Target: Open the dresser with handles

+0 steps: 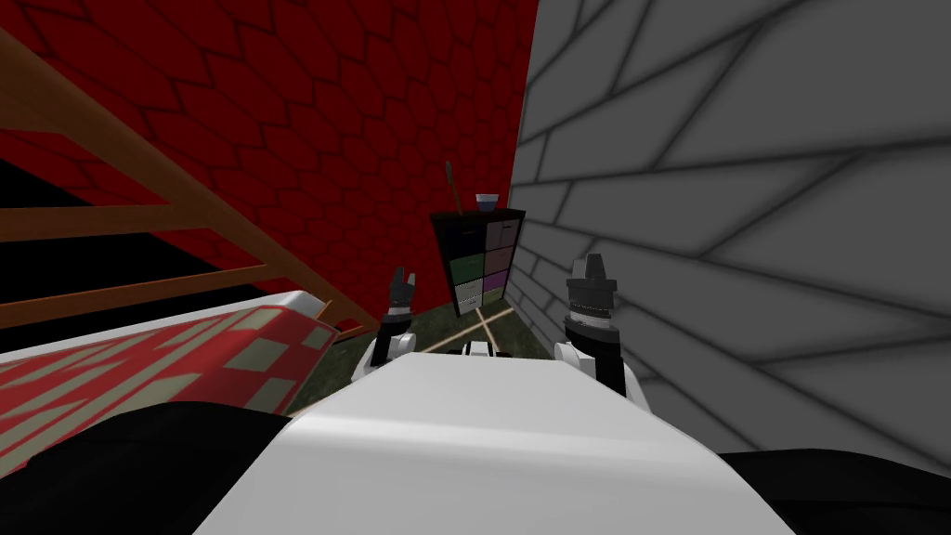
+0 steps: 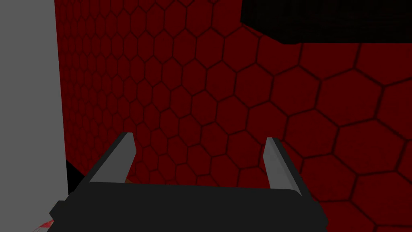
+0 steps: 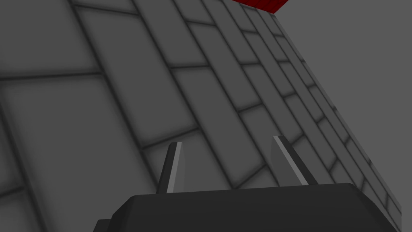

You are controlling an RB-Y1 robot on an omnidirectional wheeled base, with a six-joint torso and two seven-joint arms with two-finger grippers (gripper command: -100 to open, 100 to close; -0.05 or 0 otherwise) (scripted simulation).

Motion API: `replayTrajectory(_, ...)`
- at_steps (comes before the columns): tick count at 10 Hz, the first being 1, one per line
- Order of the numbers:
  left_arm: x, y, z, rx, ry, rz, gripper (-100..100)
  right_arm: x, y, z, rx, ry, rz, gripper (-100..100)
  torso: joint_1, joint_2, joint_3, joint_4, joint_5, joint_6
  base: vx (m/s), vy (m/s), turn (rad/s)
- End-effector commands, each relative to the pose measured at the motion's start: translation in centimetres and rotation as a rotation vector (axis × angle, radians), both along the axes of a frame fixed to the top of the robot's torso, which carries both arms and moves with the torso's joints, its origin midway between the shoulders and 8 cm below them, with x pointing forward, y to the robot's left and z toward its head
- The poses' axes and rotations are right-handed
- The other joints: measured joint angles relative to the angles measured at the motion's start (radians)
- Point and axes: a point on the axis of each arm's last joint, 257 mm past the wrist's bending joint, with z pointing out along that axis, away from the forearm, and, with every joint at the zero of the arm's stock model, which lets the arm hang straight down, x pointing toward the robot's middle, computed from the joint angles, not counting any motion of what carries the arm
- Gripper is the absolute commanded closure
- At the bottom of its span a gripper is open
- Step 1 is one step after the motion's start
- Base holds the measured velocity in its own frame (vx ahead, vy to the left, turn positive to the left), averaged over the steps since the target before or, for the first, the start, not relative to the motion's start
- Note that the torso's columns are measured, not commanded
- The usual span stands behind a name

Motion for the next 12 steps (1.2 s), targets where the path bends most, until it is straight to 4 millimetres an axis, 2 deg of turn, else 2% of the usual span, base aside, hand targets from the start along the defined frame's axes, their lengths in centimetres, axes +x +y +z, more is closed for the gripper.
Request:
replayTrajectory(1, 0.9, 0.9, -2.1, -0.018, 0.037, 0.015, -100, 0.0, 0.0, 0.0, 0.000, 0.000, 0.000, 0, 0.000, 0.001, 0.001, 0.000, 0.000, 0.000, 0.122, -0.088, 0.013)
replayTrajectory(12, 2.8, 3.4, -9.6, -0.054, 0.173, 0.056, -100, 0.0, 0.0, 0.0, 0.000, 0.000, 0.000, 0, 0.000, 0.000, 0.000, 0.000, 0.000, 0.000, 0.100, -0.078, 0.013)
